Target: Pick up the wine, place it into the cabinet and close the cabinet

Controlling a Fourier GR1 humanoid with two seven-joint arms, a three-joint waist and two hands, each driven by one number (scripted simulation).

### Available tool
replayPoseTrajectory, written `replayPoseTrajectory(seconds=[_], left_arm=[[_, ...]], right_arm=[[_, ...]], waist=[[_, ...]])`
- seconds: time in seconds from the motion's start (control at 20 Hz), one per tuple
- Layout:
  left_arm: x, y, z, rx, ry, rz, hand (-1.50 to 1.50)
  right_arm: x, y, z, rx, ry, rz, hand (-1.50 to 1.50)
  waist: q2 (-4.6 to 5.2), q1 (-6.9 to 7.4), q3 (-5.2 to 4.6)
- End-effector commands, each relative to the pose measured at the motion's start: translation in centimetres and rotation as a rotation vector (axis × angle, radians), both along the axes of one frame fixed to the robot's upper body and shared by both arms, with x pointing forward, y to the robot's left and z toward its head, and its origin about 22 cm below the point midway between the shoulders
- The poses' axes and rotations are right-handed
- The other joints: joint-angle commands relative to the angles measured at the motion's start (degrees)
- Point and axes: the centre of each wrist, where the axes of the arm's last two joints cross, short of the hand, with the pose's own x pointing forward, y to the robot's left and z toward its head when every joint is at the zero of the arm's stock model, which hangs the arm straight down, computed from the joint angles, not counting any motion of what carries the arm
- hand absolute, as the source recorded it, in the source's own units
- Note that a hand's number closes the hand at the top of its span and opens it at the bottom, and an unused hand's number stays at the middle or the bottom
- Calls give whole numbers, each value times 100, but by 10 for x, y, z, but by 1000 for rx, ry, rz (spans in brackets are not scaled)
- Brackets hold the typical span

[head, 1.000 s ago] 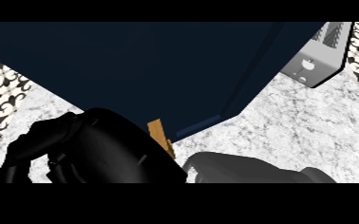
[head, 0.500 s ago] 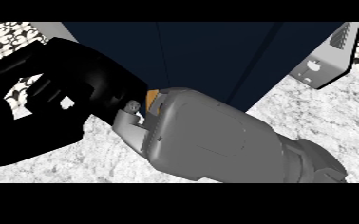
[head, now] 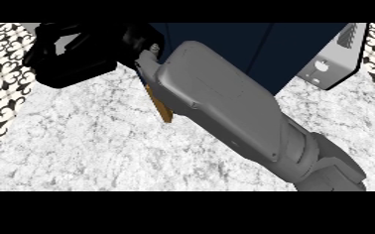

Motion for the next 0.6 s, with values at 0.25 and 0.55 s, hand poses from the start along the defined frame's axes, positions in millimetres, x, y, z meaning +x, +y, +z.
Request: replayPoseTrajectory(seconds=[0.25,0.55], left_arm=[[-4,9,11,15,8,6,-150],[1,-5,5,-28,-4,-65,-150]], right_arm=[[59,-50,-35,51,-60,-263,150],[78,-91,-41,66,-65,-298,150]], waist=[[-4,-105,13],[72,-186,5]])
